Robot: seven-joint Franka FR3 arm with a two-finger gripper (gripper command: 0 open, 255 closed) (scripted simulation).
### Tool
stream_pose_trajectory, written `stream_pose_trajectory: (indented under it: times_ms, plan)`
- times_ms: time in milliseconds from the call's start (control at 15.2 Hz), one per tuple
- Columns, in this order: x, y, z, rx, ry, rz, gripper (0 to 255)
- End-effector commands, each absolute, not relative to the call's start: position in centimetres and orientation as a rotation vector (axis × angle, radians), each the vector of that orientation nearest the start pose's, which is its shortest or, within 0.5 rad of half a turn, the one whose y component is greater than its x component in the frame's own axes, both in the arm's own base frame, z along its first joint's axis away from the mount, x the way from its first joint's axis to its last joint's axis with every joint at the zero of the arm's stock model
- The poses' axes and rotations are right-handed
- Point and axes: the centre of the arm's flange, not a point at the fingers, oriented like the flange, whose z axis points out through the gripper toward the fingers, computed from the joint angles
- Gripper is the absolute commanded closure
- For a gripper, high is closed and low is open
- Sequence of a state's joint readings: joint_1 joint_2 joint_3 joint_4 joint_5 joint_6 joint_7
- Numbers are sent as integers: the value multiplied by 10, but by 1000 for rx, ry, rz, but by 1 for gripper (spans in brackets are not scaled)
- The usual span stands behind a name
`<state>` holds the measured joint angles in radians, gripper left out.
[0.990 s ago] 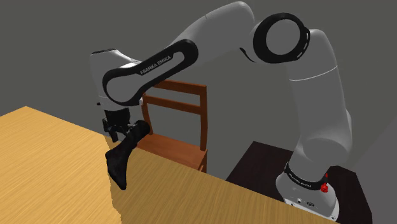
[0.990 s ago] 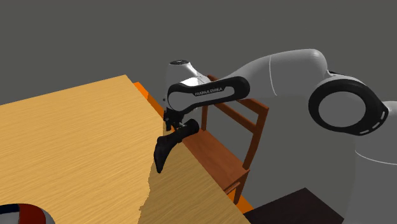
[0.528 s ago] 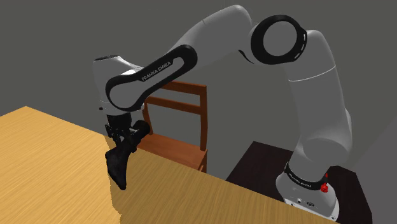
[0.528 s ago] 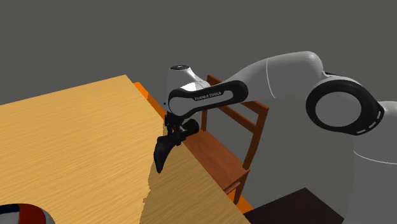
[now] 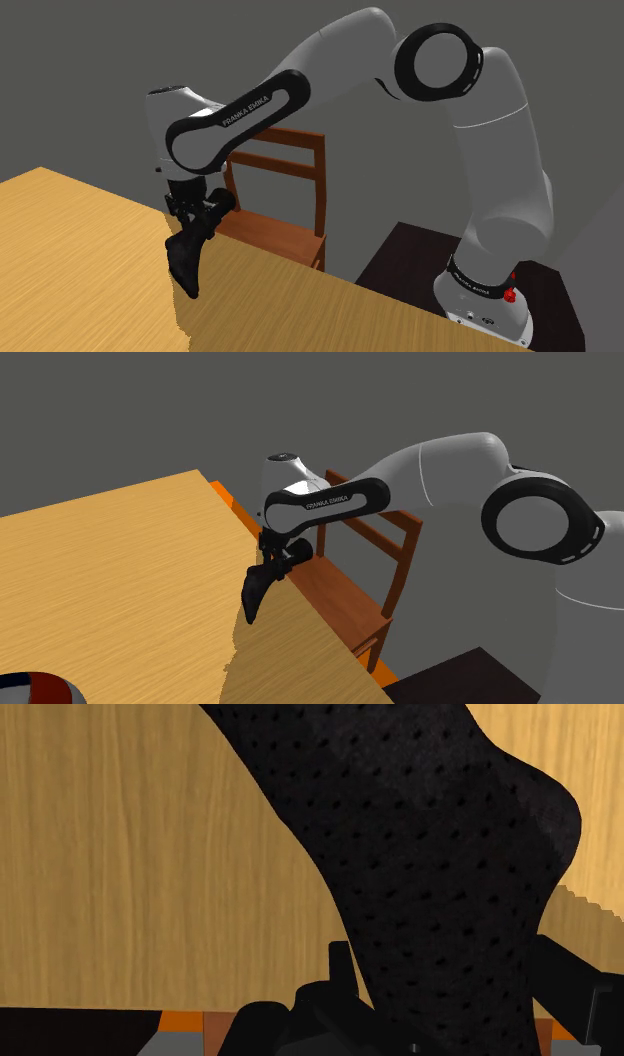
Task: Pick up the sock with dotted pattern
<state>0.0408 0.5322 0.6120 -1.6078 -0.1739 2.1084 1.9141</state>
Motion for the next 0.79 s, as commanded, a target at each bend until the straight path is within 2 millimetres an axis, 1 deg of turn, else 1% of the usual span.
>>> stream_pose_trajectory:
  times_ms: [0, 726]
  plan:
    - [580, 361, 377, -2456, 1776, 178, 255]
    - [580, 361, 435, -2456, 1776, 178, 255]
